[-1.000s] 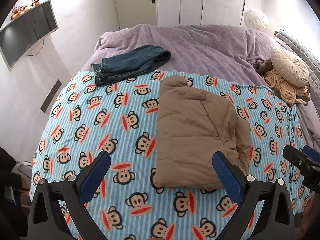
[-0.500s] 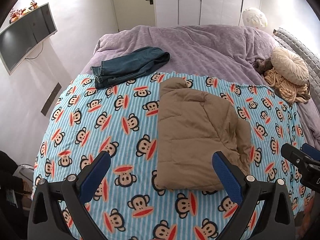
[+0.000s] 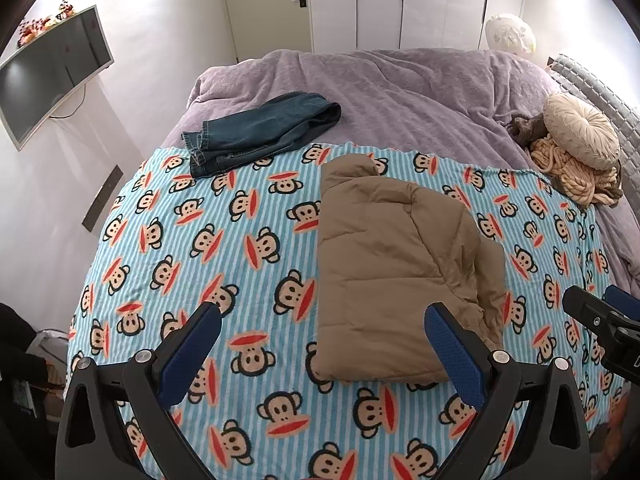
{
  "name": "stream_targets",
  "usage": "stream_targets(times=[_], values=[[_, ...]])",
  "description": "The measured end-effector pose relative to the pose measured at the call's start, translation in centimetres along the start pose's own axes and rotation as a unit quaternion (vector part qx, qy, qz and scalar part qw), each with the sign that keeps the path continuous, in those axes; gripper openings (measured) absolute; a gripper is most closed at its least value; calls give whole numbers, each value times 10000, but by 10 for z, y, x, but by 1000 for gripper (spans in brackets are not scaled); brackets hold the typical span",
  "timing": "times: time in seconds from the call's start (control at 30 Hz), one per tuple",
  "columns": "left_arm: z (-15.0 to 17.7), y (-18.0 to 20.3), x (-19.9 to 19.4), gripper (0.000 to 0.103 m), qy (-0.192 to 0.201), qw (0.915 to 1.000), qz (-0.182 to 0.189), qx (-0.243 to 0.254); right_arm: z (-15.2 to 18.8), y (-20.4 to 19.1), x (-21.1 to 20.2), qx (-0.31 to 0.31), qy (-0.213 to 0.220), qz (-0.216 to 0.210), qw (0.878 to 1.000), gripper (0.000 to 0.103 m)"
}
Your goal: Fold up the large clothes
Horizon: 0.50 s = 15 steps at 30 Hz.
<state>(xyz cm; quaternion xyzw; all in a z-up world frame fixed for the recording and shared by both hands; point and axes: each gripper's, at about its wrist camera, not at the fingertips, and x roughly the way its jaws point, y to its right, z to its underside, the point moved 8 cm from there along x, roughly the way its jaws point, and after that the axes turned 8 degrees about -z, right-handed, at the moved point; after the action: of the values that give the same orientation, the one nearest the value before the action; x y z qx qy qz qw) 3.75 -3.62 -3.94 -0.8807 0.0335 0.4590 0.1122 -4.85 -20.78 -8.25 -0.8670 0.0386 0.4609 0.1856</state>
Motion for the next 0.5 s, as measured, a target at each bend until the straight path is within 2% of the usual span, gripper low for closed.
stream_targets(times=[0.5], values=[[-3, 0, 5, 102, 5, 10000, 31, 26, -1, 2, 1, -26, -12, -2, 10000, 103]])
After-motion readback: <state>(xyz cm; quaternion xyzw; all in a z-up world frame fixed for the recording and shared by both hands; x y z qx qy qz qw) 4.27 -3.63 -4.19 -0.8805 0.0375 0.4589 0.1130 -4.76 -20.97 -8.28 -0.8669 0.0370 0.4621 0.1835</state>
